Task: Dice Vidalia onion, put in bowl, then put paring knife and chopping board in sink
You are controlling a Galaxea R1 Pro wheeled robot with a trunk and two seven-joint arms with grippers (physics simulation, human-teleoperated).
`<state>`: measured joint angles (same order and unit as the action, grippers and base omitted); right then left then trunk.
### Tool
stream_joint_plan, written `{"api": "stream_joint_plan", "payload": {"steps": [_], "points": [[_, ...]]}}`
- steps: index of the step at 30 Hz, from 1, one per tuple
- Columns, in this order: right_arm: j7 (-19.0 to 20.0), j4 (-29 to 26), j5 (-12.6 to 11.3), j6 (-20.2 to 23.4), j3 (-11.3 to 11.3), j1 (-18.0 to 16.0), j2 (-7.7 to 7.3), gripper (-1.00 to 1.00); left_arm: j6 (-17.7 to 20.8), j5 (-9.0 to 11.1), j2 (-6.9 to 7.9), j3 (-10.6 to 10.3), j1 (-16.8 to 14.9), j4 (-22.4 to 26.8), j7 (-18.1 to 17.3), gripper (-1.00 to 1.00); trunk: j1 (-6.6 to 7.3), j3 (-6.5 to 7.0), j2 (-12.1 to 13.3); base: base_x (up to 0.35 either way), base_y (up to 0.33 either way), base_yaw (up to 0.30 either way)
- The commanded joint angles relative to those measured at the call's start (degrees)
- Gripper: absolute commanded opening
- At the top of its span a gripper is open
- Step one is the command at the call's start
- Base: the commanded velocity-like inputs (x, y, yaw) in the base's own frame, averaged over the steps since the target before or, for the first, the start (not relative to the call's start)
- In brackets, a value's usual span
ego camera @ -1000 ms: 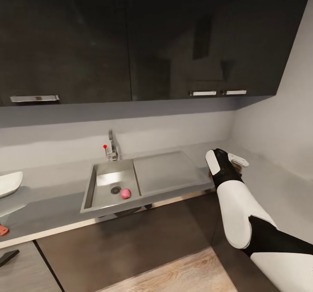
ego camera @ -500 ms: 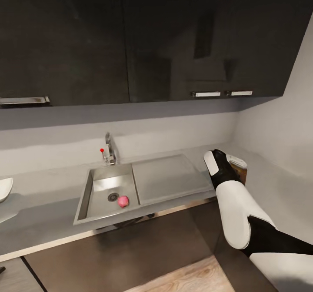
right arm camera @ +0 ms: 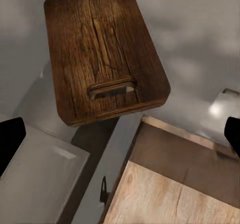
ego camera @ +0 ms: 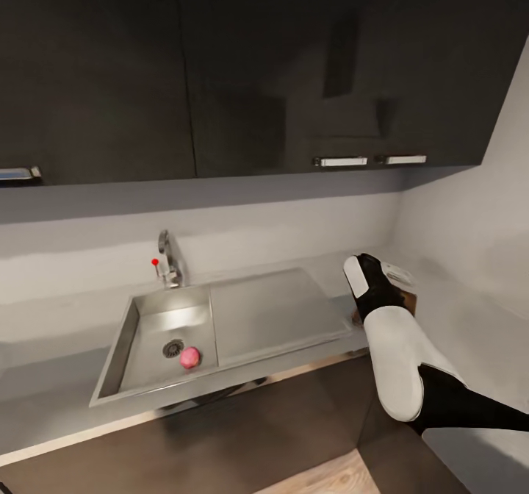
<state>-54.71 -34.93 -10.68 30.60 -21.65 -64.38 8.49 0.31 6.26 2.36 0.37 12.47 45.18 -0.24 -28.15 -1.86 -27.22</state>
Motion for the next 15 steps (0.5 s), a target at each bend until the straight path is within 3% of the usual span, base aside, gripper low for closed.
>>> {"api": "stream_joint_plan", "payload": {"steps": [1, 9, 15], "points": [[-0.2, -0.09, -0.13, 0.43, -0.08, -0.04, 0.03, 1.0, 0.0, 0.6, 0.01, -0.02, 0.01, 0.12, -0.02, 1.0, -0.05, -0.11, -0.11, 0.111, -0.19, 0.0], [-0.22, -0.05, -0.13, 0.42, -0.06, -0.04, 0.04, 1.0, 0.02, 0.6, 0.01, -0.02, 0.01, 0.09, -0.02, 1.0, -0.05, -0.11, -0.11, 0.028, -0.199, 0.0], [-0.29, -0.05, -0.09, 0.4, -0.13, -0.04, -0.02, 1.0, 0.03, 0.6, 0.01, -0.02, 0.01, -0.03, -0.02, 1.0, -0.05, -0.11, -0.11, 0.001, -0.034, 0.0]]}}
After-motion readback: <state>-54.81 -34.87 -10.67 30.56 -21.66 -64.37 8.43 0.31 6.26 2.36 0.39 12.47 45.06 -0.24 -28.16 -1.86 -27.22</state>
